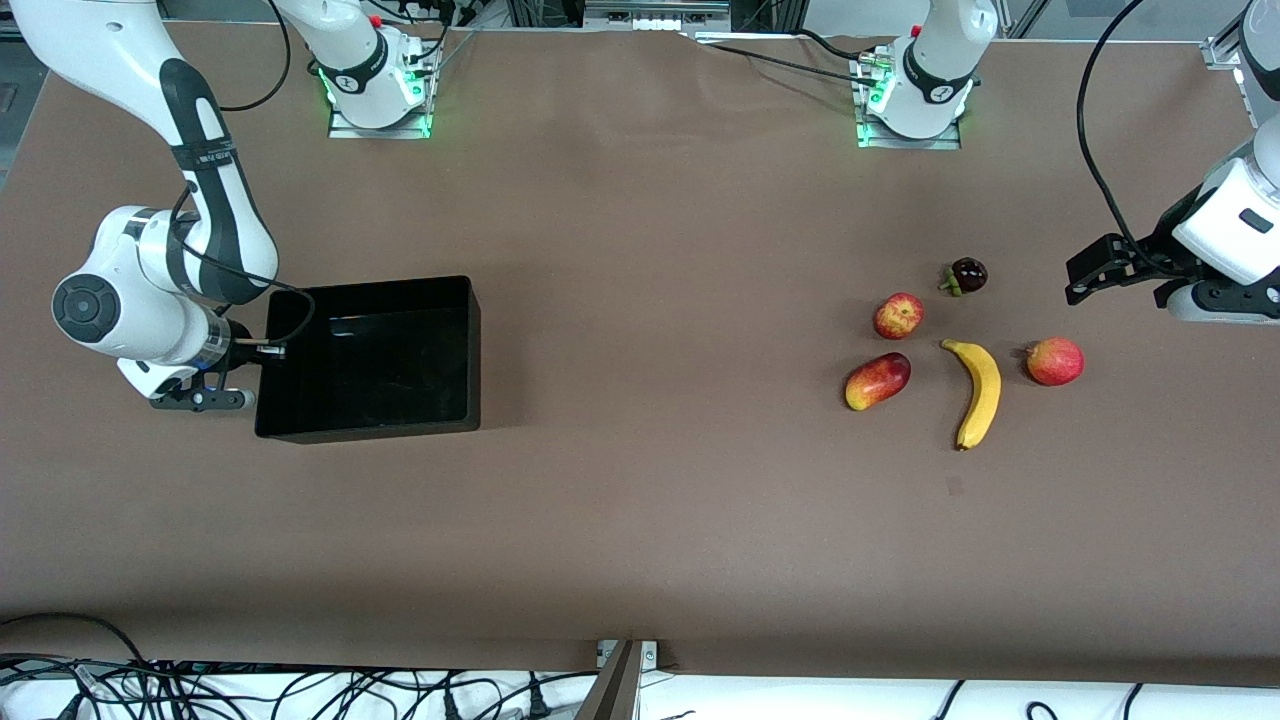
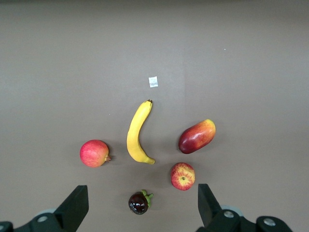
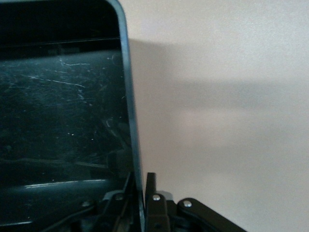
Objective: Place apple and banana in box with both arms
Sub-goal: 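Slide the black box across the table toward the fruit with the right gripper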
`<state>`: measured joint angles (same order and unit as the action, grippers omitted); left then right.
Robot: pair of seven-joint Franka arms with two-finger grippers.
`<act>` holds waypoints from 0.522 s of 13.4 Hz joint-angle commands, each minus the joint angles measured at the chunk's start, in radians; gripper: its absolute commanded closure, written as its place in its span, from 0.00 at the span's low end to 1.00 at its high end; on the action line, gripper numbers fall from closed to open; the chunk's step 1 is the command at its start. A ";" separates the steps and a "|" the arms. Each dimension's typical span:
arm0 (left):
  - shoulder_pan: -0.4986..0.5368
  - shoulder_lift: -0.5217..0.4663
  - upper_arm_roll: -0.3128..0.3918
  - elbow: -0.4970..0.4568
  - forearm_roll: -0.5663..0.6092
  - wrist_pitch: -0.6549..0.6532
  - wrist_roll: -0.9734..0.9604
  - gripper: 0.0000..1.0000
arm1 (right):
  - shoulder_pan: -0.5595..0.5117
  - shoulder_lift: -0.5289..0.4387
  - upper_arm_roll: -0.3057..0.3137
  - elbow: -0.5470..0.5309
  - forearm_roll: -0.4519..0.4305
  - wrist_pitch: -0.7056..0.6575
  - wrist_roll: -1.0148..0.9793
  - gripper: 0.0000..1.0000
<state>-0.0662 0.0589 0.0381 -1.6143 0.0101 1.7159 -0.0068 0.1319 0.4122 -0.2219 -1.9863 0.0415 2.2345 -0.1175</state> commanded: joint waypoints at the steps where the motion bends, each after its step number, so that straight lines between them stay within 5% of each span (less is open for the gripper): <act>1: -0.007 0.013 0.002 0.031 0.019 -0.022 -0.005 0.00 | -0.008 -0.021 0.015 0.061 0.047 -0.106 -0.013 1.00; 7: -0.007 0.013 0.002 0.031 0.018 -0.022 -0.005 0.00 | 0.028 -0.009 0.134 0.285 0.113 -0.254 0.012 1.00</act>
<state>-0.0662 0.0589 0.0380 -1.6143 0.0101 1.7158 -0.0068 0.1480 0.3995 -0.1350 -1.7650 0.1243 2.0221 -0.1194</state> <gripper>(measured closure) 0.000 0.943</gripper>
